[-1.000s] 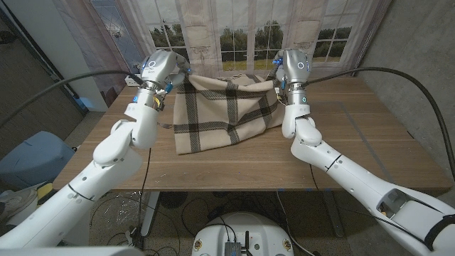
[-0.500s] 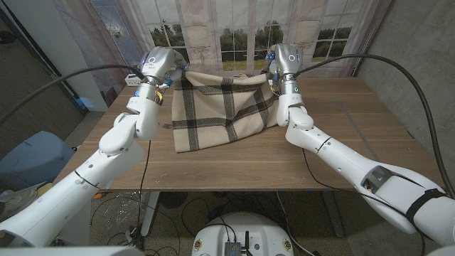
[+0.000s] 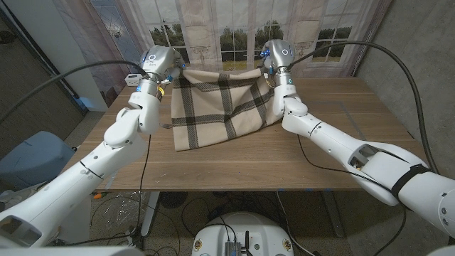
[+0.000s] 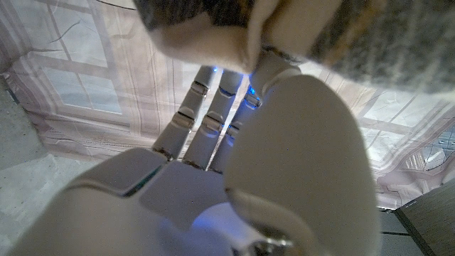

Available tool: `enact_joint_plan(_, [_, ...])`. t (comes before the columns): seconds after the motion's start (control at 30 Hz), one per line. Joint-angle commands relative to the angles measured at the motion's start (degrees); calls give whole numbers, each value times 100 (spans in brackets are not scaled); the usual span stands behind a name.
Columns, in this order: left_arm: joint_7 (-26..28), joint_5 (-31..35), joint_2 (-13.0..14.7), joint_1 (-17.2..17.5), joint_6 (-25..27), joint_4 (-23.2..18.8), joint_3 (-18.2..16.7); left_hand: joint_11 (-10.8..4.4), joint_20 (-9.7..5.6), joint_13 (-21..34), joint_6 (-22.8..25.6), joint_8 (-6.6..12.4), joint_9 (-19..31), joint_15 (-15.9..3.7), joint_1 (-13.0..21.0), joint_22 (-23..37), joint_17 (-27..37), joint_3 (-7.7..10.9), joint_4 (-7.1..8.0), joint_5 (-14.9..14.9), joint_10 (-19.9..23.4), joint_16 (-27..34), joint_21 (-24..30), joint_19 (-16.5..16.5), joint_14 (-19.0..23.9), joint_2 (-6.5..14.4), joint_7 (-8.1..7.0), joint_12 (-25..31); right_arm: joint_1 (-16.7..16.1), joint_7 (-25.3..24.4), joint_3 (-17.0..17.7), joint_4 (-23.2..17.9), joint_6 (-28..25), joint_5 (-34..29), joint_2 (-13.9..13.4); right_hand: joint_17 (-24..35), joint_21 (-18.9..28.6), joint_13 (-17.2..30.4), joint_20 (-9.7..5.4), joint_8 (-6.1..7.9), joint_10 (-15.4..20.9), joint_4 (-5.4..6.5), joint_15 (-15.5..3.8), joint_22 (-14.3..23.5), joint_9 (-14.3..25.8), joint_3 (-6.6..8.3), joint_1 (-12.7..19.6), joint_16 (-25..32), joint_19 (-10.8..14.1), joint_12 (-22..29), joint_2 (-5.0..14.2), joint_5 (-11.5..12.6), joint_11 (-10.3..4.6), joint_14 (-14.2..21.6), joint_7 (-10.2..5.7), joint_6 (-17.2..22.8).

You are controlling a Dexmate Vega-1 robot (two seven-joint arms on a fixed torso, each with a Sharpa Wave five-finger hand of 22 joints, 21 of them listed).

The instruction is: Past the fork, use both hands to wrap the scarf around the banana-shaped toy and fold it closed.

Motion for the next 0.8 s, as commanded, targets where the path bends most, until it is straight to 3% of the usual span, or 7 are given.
enact_joint_plan(0.03, [-55,60,61,-237,329,174,299,-166,-30,712,4,34,19,-720,-22,-3,27,-17,14,47,219,-23,35,-29,76,-10,7,-7,891,-151,-474,1678,660,457,556,24,41,22,-15,48,51,7,-407,-5,11,69,-49,-32,-31,-15,-24,0,1,64,35,-20])
enact_joint_plan(0.13, [-50,102,52,-292,398,230,380,-176,-30,728,-6,39,24,-721,-26,-3,38,-20,16,55,211,-31,45,-34,81,-9,-1,-9,1149,-247,-623,2316,916,596,800,33,48,29,-13,52,47,8,-407,-7,9,85,-53,-41,-34,-22,-25,0,-1,72,32,-16])
enact_joint_plan(0.27, [-59,82,37,-364,453,320,451,-170,-31,733,-17,38,17,-721,-28,-4,50,-23,18,67,201,-49,59,-46,75,-7,-10,-22,1615,-407,-866,3635,1421,884,1343,52,63,45,-14,56,48,7,-408,-10,16,115,-62,-62,-41,-31,-36,1,-1,83,33,-33])
enact_joint_plan(0.37, [-83,76,34,-419,503,393,510,-172,-29,744,-17,38,10,-721,-31,-5,58,-25,21,73,187,-58,69,-51,75,-4,-11,-29,1933,-114,-1163,4398,1701,1208,1650,63,73,51,-14,59,56,6,-409,-11,11,133,-65,-72,-41,-35,-39,1,10,93,16,-27])
enact_joint_plan(0.57, [-165,66,28,-533,629,547,636,-176,1,739,-100,21,12,-718,-54,-2,91,-47,35,74,135,-97,103,-82,48,10,-78,-81,2287,1045,-1966,4499,1578,1982,1668,92,98,64,-21,72,45,9,-410,-15,17,179,-82,-103,-46,-61,-49,5,-10,108,13,-31])
enact_joint_plan(0.67, [-227,40,31,-589,688,622,693,-189,19,705,-138,6,3,-719,-71,-1,106,-61,47,71,116,-121,118,-102,20,30,-97,-122,2327,1261,-2283,4090,1336,2260,1475,113,115,67,-26,70,12,9,-414,-19,12,213,-91,-131,-55,-95,-60,10,-25,103,1,-45])
enact_joint_plan(0.8, [-512,135,71,-714,907,676,859,-198,70,539,-252,-67,-48,-717,-151,5,106,-140,90,8,56,-183,158,-155,-35,93,-108,-271,2492,1907,-2608,4069,1196,2542,1484,144,142,83,-27,71,-49,25,-417,-21,31,260,-123,-190,-68,-146,-62,24,-58,45,-28,-96])
